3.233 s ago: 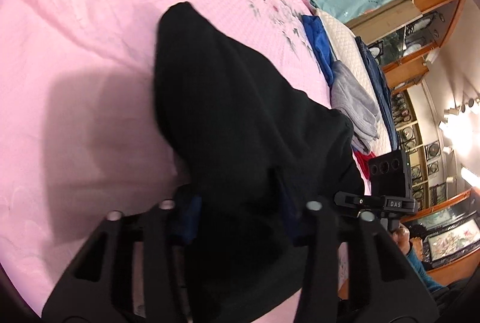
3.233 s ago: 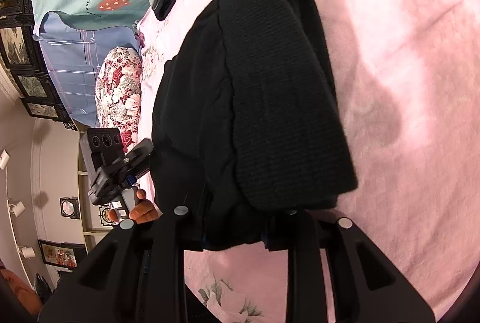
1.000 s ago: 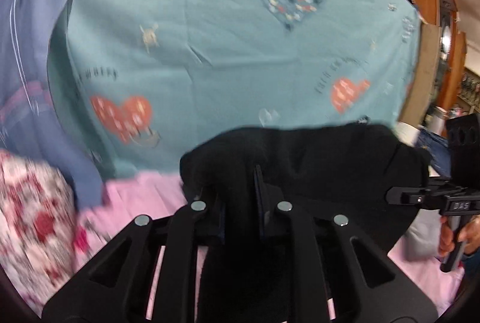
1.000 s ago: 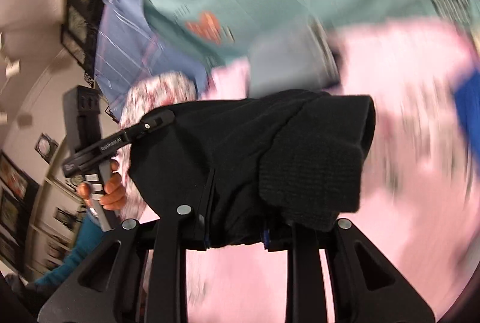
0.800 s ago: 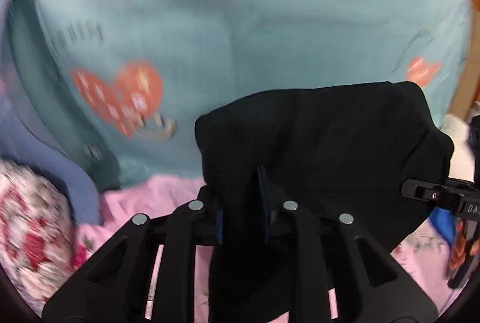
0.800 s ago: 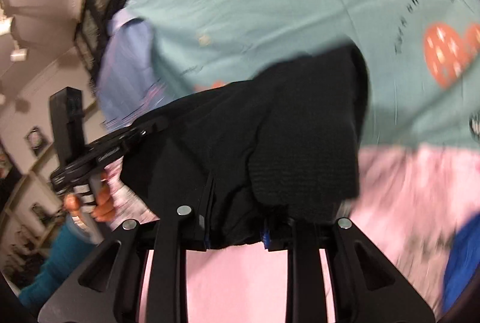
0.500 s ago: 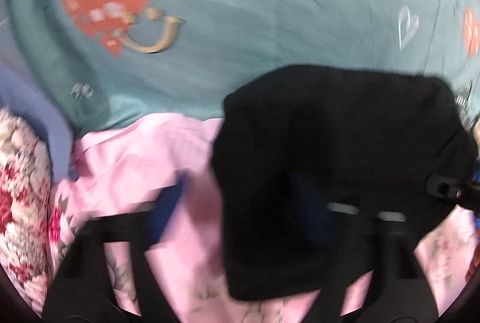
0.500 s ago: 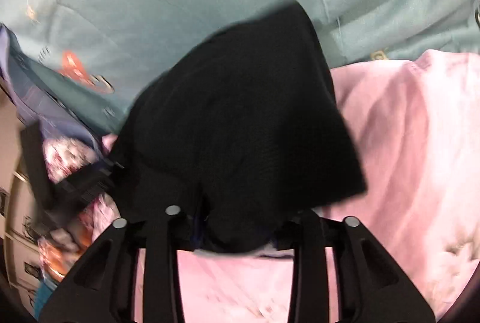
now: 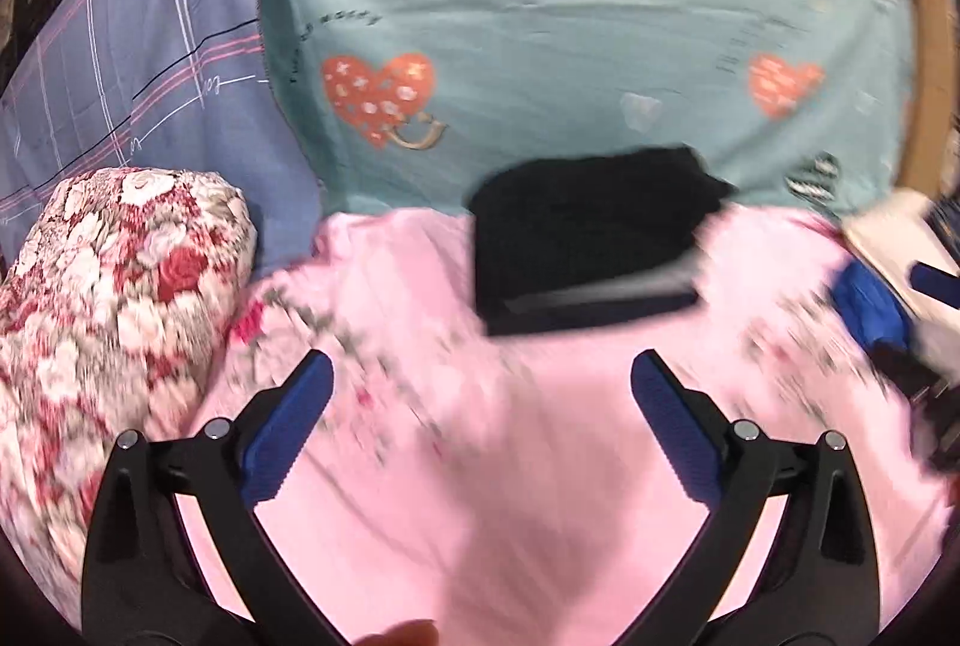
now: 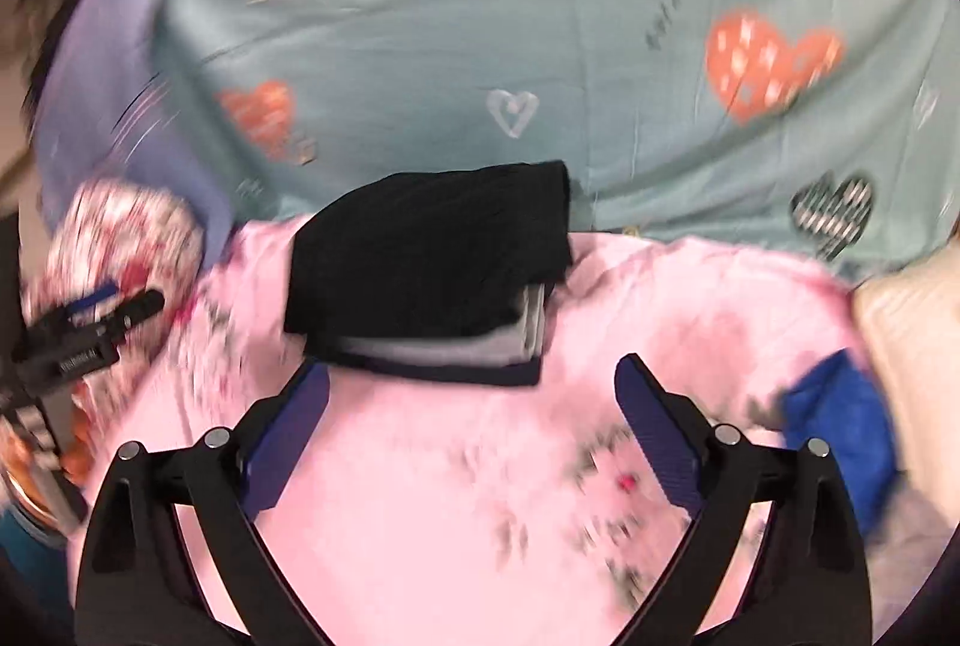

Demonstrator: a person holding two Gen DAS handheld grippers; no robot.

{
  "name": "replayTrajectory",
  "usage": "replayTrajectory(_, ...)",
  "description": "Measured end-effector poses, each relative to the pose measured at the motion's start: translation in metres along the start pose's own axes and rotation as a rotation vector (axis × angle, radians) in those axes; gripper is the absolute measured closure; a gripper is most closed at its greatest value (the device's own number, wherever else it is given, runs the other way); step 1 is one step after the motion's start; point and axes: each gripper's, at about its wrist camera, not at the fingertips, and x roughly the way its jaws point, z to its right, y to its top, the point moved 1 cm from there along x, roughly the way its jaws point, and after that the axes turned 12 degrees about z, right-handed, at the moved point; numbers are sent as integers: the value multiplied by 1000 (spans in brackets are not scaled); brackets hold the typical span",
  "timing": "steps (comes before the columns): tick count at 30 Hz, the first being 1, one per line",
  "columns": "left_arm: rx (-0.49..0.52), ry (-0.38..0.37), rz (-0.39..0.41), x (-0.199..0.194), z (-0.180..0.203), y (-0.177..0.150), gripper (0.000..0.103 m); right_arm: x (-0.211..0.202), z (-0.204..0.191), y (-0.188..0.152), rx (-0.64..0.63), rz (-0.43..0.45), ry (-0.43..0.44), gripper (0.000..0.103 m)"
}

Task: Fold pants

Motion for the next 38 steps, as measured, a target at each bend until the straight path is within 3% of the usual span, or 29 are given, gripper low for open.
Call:
replayTrajectory(3, 9, 18, 55, -33, 28, -30, 2, -50, -37, -52, -162, 95, -23, 5)
replayTrajectory(7, -66, -50, 44, -40, 45, -54, 2, -94, -63, -115, -297, 215, -98, 1)
replayTrajectory(11, -34, -29, 18, -28, 61, -70, 2, -108, -58, -149, -178, 203, -120, 1)
replayTrajectory(14, -57, -29, 8, -19, 57, -83, 2, -113, -50, -162, -74, 217, -113, 1)
replayTrajectory(16, -85, -35, 2, -14, 52, -89, 2, -113, -45, -167, -52, 247, -159, 1)
replayTrajectory(21, -136, -32, -5, -11, 42, -99, 3, -108, -44, -175, -66, 265, -191, 1)
replayTrajectory(27, -139, 4, -32, -8, 37, -105, 6, -114, -54, -176, -83, 307, -170, 1)
replayTrajectory(30, -132, 6, -30, -10, 39, -104, 5, -109, -58, -180, -117, 284, -178, 1)
replayTrajectory(33, -81, 70, -13, -12, 43, -104, 2, -105, -60, -184, -143, 267, -191, 1)
replayTrajectory(38, -103, 67, -22, -9, 41, -105, 2, -103, -59, -187, -172, 261, -249, 1)
